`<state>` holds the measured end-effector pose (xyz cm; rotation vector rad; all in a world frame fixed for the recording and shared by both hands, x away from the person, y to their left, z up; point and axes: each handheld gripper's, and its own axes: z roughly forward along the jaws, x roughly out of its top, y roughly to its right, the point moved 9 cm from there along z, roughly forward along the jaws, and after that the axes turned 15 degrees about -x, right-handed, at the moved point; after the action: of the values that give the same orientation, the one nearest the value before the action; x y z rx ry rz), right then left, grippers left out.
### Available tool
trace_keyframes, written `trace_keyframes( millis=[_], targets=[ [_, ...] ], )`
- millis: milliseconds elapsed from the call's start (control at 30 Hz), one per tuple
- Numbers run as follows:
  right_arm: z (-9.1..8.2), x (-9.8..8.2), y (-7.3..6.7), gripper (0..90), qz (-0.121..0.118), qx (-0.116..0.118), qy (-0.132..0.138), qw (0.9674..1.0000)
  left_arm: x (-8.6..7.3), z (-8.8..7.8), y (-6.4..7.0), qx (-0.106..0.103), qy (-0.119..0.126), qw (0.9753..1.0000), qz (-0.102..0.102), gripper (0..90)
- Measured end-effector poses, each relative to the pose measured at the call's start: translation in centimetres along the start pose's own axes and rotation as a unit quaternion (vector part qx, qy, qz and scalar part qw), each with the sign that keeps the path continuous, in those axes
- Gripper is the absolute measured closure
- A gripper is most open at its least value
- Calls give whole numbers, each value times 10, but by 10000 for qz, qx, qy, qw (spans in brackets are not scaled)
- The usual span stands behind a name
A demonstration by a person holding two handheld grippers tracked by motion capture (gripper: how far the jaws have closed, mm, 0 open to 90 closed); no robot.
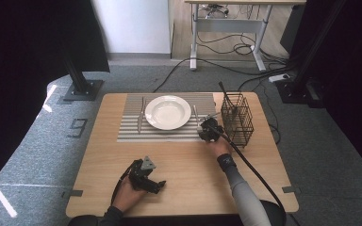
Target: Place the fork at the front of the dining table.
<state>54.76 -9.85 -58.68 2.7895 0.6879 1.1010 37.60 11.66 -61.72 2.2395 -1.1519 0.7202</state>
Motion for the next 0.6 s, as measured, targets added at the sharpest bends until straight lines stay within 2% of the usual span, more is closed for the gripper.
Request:
trace_keyframes(
  millis=[267,467,567,600],
  targets=[
    [10,10,-4,703,147,109,111,9998,0,0,0,-1,10,10000,-7,0],
    [17,13,-3,674,190,80,126,9997,0,0,0,0,10,10000,-7,0],
    [15,15,0,512,131,-109,224,9996,0,0,0,0,10,10000,-7,0],
    [14,16,0,448,138,-106,267,9995,0,0,0,0,9,10000,-6,0]
  ],
)
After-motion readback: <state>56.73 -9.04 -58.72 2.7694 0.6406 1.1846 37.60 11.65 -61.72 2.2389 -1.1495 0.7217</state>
